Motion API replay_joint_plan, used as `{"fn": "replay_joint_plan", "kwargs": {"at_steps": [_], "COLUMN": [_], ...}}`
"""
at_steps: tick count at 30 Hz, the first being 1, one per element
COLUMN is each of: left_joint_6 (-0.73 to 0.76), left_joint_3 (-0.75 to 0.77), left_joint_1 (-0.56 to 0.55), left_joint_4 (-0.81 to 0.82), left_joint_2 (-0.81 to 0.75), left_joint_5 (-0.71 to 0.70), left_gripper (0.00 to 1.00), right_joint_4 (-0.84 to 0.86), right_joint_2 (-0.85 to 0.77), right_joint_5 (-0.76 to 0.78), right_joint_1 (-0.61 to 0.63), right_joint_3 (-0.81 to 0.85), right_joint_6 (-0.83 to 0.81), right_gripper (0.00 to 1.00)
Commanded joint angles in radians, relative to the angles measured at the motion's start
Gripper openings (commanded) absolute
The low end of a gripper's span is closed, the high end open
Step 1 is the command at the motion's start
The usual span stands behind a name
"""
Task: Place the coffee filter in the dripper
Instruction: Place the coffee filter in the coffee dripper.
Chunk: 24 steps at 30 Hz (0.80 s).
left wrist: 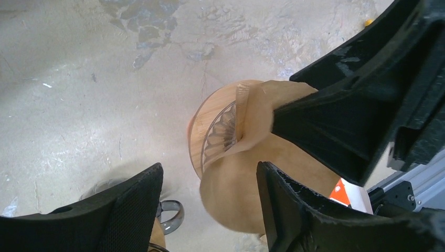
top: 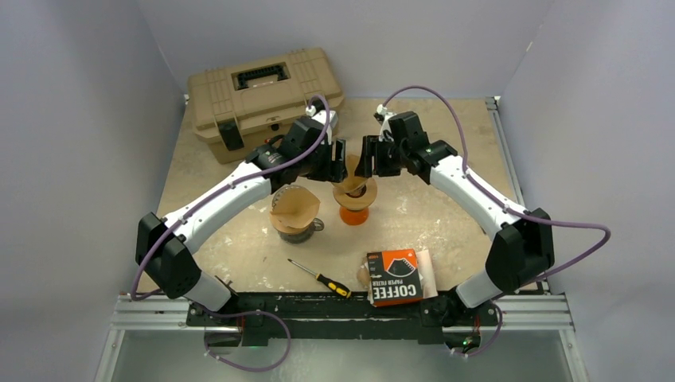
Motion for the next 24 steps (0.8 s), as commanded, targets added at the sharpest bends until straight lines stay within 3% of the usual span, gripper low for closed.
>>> {"fn": "replay_joint_plan", "kwargs": {"at_steps": [1, 12, 18, 24], "left_joint_6": [0.017, 0.015, 0.014, 0.010], "left_joint_3": [0.002, -0.017, -0.021, -0.022], "left_joint_1": [0.006, 0.009, 0.008, 0.008], "left_joint_4": [0.024, 0.045, 0.047, 0.050], "left_joint_2": [-0.003, 0.018, 0.022, 0.006], "left_joint_5": [0.015, 0.024, 0.020, 0.020], "left_gripper": [0.64, 0.62, 0.57, 0.55], "right_joint_4": [-0.006, -0.014, -0.023, -0.038], "right_joint_2": [0.005, 0.001, -0.031, -0.077], "right_joint_5": [0.051, 0.075, 0.079, 0.014], "right_joint_1": [0.008, 0.008, 0.008, 0.009], "right_joint_3": [0.039, 0.031, 0.036, 0.037], "right_joint_6": [-0.018, -0.021, -0.025, -0.021], "right_gripper": [0.60, 0.52, 0.50, 0.50]}}
